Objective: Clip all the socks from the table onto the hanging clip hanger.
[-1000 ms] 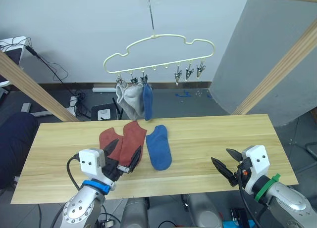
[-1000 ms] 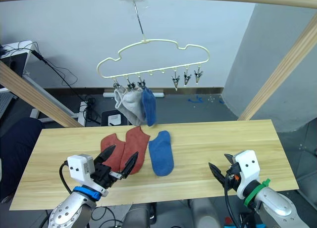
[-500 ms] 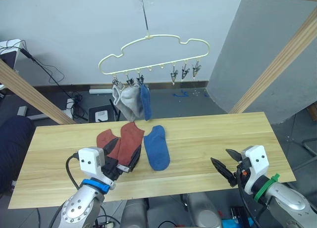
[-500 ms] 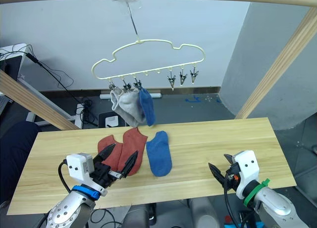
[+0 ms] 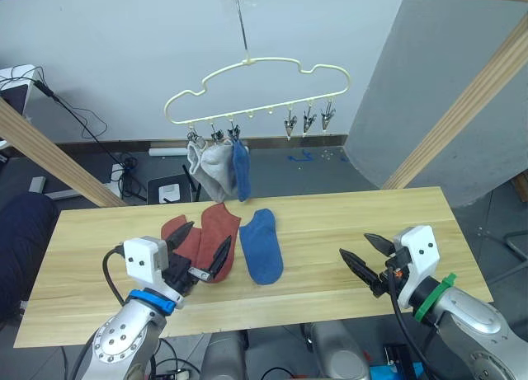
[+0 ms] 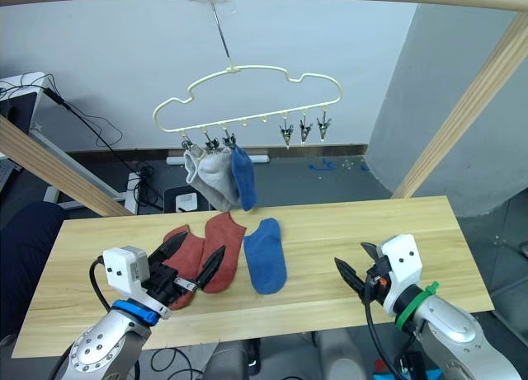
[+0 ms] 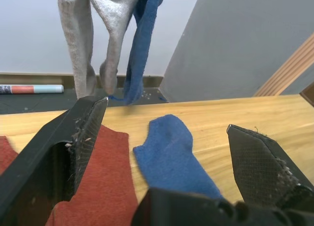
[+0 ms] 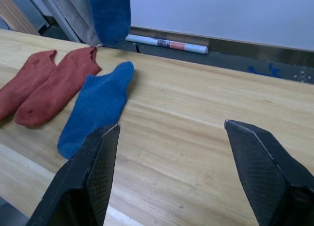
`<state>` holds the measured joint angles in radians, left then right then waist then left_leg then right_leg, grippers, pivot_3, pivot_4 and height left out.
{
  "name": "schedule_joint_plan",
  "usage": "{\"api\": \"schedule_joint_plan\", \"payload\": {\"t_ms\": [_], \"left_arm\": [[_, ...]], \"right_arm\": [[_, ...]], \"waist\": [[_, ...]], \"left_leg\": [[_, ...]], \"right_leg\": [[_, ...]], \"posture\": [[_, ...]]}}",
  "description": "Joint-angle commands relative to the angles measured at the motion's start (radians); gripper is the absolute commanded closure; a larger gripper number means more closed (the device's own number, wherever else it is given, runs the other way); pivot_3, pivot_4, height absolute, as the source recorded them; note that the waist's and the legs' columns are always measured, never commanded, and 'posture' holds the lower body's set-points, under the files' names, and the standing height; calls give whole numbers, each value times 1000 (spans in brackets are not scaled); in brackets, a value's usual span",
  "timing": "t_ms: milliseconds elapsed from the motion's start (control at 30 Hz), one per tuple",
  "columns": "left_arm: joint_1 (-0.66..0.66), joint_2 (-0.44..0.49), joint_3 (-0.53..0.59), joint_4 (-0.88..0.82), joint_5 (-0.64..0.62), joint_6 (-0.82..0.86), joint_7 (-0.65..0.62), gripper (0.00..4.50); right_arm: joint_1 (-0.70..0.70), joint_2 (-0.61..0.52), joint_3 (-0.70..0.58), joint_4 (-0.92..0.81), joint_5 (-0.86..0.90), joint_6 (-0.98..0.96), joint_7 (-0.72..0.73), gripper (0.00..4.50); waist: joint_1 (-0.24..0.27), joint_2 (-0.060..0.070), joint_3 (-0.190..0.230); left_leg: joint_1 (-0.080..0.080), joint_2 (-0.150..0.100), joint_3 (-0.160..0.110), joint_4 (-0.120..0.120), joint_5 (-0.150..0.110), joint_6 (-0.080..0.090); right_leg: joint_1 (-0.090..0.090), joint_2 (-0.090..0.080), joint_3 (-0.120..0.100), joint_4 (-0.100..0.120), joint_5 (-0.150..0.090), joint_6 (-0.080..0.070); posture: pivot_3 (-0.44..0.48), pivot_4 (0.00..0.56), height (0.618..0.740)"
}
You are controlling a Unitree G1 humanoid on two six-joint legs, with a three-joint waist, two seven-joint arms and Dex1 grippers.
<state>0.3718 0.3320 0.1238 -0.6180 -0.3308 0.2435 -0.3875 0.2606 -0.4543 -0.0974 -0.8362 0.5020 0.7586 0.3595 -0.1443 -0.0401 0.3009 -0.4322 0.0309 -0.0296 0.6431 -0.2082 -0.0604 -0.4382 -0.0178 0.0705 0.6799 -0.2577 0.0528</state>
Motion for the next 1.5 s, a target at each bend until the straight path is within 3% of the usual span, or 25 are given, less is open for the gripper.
{"api": "schedule_joint_plan", "payload": {"t_ms": [33,233,333,400,667,1000,1233,1500], "left_arm": [[-15,17,16,-42,-22,8,-10,0],[-94,32,-2,-48,-34,30,-11,0],[-150,37,-10,-49,-47,53,-14,0],[-193,45,-7,-50,-56,72,-21,0],[-335,107,30,-27,-125,139,-57,0],[-425,167,60,8,-200,206,-104,0],[-403,183,74,-20,-206,230,-97,0],[-390,181,80,-47,-204,251,-85,0]], "right_arm": [[-68,3,-2,-62,50,57,-37,967],[-269,37,45,-60,75,155,-111,967],[-350,60,69,-46,76,182,-138,1556],[-415,76,78,-29,78,205,-160,2176],[-650,139,99,34,102,354,-229,2176],[-947,323,70,210,54,598,-362,2176],[-1030,399,67,287,13,600,-387,2176],[-1062,405,98,357,-31,552,-366,2176]], "waist": [[0,0,0],[0,0,0],[2,0,1],[3,0,1],[1,0,4],[0,2,18],[2,3,29],[3,3,31]], "left_leg": [[0,0,0,0,0,0],[0,0,0,0,1,2],[-1,0,1,0,1,2],[-1,0,0,0,1,2],[-1,0,0,0,1,2],[-1,0,1,-2,1,2],[-2,1,1,-5,1,2],[-2,0,1,-12,1,2]], "right_leg": [[0,0,0,0,0,-1],[0,0,1,0,2,1],[-1,0,1,0,5,5],[0,0,1,-1,5,6],[-1,1,1,0,5,6],[-2,1,1,-1,5,6],[-4,1,1,-2,5,6],[-5,0,0,-7,5,5]], "posture": [[-235,309,740],[-223,314,740],[-220,315,740],[-215,320,740],[-216,344,740],[-219,374,740],[-194,384,740],[-185,386,740]]}}
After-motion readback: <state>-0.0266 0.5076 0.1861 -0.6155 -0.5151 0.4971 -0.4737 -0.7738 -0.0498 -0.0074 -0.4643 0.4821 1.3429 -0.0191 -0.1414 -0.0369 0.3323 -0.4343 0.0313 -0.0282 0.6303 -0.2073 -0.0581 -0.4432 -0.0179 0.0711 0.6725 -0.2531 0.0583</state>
